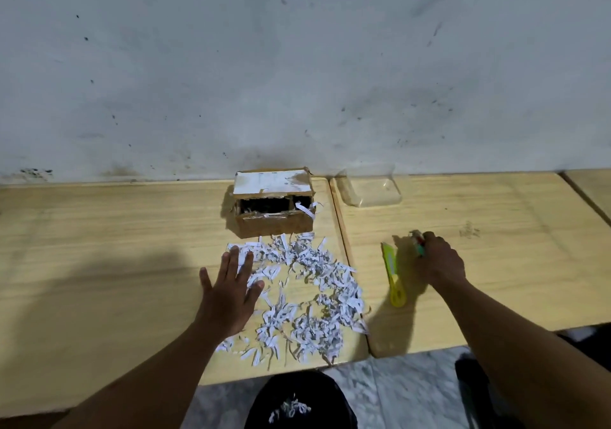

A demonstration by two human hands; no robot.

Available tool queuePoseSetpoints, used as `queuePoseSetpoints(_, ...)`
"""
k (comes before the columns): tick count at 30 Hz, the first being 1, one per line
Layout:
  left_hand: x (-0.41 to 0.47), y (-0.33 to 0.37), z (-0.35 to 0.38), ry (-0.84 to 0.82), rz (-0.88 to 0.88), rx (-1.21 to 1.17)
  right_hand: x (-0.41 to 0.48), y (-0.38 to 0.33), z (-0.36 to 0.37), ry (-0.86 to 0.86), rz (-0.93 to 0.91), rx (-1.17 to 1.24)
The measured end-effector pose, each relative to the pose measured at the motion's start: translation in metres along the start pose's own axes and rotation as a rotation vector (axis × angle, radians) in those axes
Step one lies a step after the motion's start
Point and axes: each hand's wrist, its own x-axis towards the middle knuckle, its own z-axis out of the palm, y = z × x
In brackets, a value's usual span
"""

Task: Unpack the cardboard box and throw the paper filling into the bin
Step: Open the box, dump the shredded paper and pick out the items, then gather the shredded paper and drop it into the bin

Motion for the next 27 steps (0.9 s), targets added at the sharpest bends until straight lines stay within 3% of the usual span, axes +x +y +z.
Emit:
queuePoseSetpoints(10,0.003,-0.002,-0.002,0.0,-0.005,0.009,-0.016,-0.01,0.041,-0.01,0.031,0.047)
queuePoseSetpoints(21,-0.001,-0.003,-0.005,0.015,0.038,-0.052,-0.02,-0.015,0.032,-0.064,0.01,0.098)
queuePoseSetpoints(23,-0.004,-0.003,-0.009,0.039,0.054,-0.093,-0.027,-0.025,0.029,0.0,-0.071,0.079)
queuePoseSetpoints(27,-0.018,-0.009,-0.025,0.124,0.104,-0.18,-0.062,-0.046,0.034,0.178,-0.506,0.182)
